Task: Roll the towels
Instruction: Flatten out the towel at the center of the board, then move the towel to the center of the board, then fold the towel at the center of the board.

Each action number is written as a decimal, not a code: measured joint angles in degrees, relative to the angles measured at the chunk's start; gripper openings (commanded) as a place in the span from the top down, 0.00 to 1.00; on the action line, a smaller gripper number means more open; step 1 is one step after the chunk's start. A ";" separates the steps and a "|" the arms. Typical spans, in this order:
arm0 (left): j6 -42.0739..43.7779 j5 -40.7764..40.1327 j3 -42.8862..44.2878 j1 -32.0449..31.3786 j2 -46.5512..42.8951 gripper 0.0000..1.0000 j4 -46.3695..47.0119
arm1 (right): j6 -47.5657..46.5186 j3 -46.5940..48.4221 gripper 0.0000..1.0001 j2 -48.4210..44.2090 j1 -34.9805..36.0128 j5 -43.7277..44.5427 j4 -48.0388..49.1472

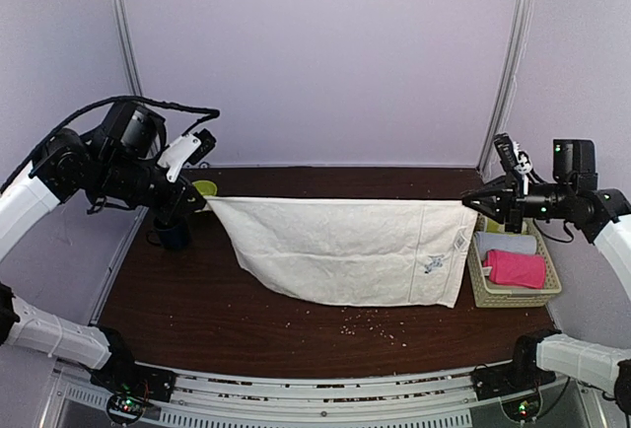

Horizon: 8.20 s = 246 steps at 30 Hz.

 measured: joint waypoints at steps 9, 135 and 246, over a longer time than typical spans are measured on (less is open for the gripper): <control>-1.11 1.77 -0.33 6.23 18.25 1.00 1.07 | 6.43 -4.70 1.00 13.97 0.13 4.17 8.63; -25.66 17.16 -42.05 8.26 15.02 0.80 21.49 | -15.65 -4.35 0.54 42.18 23.45 45.53 -13.46; -6.40 22.80 -24.76 27.69 20.00 1.00 31.58 | -5.14 20.83 1.00 50.29 14.16 36.22 1.29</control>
